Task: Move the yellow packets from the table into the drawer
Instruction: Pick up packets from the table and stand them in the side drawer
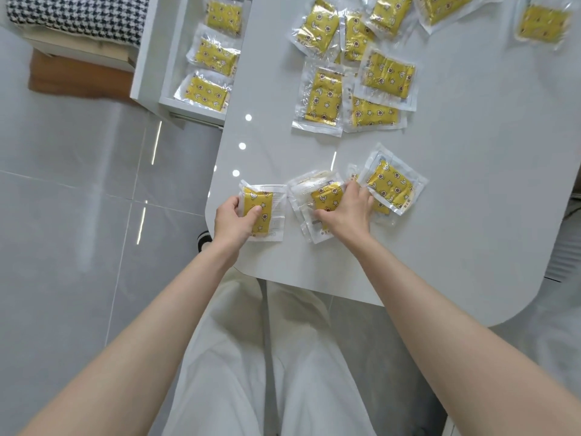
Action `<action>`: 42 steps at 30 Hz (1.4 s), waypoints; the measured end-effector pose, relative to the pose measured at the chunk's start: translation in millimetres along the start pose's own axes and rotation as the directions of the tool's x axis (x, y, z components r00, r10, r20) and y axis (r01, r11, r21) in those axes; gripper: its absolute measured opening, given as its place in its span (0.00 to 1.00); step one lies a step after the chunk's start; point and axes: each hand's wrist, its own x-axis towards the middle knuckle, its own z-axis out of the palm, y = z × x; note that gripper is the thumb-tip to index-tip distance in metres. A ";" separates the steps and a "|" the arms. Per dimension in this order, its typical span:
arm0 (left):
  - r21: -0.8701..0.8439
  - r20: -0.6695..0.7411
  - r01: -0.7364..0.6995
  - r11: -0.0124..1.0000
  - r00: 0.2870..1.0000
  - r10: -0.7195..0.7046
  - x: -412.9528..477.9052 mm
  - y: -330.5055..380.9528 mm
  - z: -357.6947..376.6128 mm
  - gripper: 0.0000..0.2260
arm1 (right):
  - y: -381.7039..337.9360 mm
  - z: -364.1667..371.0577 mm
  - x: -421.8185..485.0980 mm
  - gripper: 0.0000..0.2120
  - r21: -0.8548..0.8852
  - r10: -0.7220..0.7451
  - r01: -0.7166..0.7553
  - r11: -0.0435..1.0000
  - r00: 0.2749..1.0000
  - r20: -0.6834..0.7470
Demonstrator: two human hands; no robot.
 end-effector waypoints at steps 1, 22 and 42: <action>0.000 -0.009 0.001 1.000 1.000 -0.001 -0.1 -0.5 -0.2 0.05 | -1.2 2.9 -0.4 0.32 -0.014 0.028 -0.029 0.999 0.999 -0.018; -0.148 0.003 -0.113 0.982 0.993 0.115 -83.9 93.2 -113.8 0.08 | -73.7 -74.0 -124.0 0.08 0.660 0.043 -0.234 0.713 0.955 0.293; 0.063 0.247 -0.242 0.968 0.944 0.220 -7.1 227.6 -351.1 0.12 | -300.5 -26.3 -167.3 0.09 0.880 0.263 -0.301 0.367 0.941 0.212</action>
